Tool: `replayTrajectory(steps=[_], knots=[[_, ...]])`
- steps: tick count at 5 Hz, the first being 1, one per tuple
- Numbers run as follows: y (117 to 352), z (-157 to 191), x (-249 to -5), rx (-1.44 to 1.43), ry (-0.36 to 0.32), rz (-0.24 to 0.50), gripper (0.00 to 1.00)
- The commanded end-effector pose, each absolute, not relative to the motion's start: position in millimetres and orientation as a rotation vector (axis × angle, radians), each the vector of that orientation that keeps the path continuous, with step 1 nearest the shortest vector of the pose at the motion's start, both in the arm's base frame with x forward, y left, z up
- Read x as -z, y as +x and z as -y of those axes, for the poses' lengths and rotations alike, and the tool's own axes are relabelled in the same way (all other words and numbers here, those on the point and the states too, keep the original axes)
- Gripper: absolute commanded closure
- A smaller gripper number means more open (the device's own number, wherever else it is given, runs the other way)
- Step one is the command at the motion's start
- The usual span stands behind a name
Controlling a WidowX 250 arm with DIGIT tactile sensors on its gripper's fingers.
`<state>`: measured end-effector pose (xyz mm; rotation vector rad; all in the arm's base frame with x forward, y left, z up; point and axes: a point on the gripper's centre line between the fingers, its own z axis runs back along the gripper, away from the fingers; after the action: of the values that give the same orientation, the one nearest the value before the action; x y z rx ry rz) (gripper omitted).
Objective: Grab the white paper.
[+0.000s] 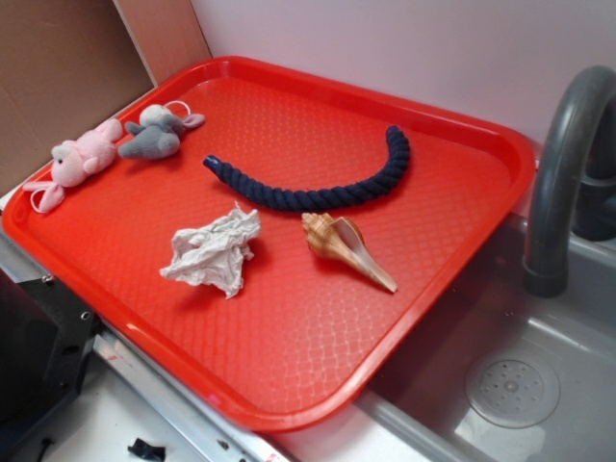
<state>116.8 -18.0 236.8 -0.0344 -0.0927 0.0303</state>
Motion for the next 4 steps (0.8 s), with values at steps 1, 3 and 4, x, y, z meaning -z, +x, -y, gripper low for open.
replayTrajectory(steps=[1, 3, 4], knots=[[116.8, 18.0, -236.8, -0.03, -0.034, 0.093, 0.0], [138.4, 51.0, -198.0, 0.236, -0.065, 0.274, 0.0], [155.0, 66.2, -156.7, 0.306, -0.082, 0.269, 0.0]])
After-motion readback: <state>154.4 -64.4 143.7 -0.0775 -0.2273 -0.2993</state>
